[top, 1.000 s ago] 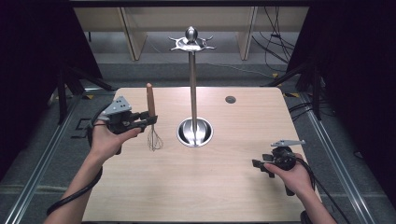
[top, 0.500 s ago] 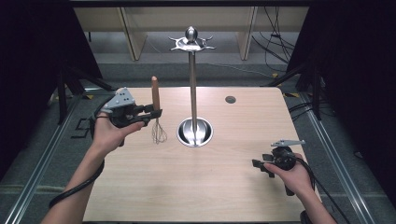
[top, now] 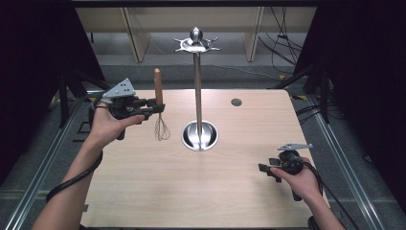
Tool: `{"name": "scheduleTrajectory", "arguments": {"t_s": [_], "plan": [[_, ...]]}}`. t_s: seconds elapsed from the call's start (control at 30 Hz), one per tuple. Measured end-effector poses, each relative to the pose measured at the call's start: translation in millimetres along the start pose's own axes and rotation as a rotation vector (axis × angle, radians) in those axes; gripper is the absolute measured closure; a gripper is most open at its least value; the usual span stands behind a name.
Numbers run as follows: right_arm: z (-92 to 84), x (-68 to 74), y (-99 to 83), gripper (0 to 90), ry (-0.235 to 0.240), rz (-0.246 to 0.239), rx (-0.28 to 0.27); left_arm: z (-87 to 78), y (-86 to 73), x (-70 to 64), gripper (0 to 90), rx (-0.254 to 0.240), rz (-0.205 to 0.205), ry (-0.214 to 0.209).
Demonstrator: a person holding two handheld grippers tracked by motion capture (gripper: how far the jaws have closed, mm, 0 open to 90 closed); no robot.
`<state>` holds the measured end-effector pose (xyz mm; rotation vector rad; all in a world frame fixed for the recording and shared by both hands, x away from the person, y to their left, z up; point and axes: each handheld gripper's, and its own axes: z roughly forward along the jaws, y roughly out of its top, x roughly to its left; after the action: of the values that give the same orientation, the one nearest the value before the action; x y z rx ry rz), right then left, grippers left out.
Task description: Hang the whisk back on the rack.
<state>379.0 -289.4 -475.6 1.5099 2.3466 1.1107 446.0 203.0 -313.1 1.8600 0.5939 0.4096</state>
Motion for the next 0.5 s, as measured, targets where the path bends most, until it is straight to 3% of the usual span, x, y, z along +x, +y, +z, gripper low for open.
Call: {"name": "scheduleTrajectory", "arguments": {"t_s": [0.17,0.23,0.3,0.5], "plan": [[0.2,0.0,0.1,42.0,0.001,-0.001,0.0,0.6,5.6,2.3,69.0,0.0,0.001,0.002],[0.4,-3.5,0.6,42.0,-0.001,-0.033,-0.004,0.7,7.9,3.2,69.0,0.0,0.004,0.003],[0.2,-1.4,0.9,41.9,-0.002,-0.009,0.001,1.8,10.8,3.9,68.9,-0.006,0.004,-0.002],[0.4,-1.3,0.9,41.9,-0.001,-0.007,0.001,2.6,16.8,7.0,69.0,0.005,0.004,0.001]]}}
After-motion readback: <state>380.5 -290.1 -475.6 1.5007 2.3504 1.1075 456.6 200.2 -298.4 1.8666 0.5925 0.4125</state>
